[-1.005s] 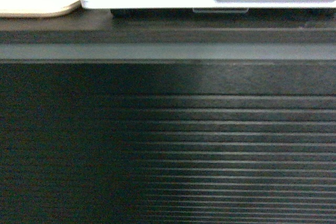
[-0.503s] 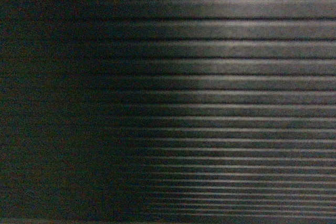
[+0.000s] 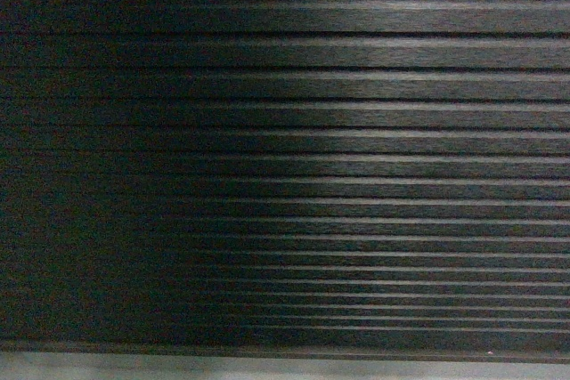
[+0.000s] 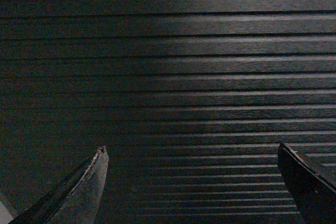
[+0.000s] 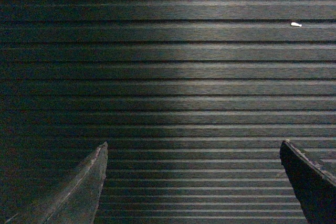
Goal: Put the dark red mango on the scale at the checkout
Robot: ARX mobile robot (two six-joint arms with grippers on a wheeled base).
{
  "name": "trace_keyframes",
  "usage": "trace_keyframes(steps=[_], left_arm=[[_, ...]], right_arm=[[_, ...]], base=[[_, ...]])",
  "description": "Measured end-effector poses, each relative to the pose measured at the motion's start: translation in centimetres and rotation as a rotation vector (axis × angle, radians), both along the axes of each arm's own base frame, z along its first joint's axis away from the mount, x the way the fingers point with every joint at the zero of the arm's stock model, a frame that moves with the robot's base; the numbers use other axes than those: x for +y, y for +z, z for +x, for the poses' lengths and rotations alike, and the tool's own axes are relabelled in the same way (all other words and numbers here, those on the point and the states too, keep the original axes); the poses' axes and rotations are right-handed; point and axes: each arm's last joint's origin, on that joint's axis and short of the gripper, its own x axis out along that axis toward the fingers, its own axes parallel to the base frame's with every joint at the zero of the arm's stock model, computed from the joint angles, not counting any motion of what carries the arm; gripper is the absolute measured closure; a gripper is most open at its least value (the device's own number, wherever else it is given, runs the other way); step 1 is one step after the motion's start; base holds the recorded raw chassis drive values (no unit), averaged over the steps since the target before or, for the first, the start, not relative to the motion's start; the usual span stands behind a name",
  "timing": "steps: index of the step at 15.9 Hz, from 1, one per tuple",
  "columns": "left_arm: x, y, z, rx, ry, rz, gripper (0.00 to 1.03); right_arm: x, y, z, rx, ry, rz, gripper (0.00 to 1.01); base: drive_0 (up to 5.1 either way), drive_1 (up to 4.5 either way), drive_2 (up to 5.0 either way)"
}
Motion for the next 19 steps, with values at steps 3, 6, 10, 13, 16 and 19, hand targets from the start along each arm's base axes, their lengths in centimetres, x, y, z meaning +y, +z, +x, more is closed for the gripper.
trace_keyframes(steps=[3,6,10,13,16,19], left_arm=[[0.00,0.00,0.00,0.000,0.000,0.000,0.05],[0.00,0.01,0.00,-0.001,0.000,0.000,0.05],[0.00,0.01,0.00,-0.001,0.000,0.000,0.05],[0.00,0.01,0.00,-0.001,0.000,0.000,0.05],[0.00,0.01,0.00,-0.001,0.000,0.000,0.05],[0.00,0.01,0.00,-0.001,0.000,0.000,0.05]], right_arm=[[0.00,0.01,0.00,-0.001,0.000,0.000,0.03],[0.00,0.01,0.00,-0.001,0.000,0.000,0.03],[0.00,0.01,0.00,-0.001,0.000,0.000,0.03],[0.00,0.01,0.00,-0.001,0.000,0.000,0.03],[0.00,0.01,0.00,-0.001,0.000,0.000,0.03],[0.00,0.01,0.00,-0.001,0.000,0.000,0.03]], base=[[0.0,0.00,0.0],[0.0,0.00,0.0],[0.0,0.00,0.0],[0.0,0.00,0.0],[0.0,0.00,0.0],[0.0,0.00,0.0]])
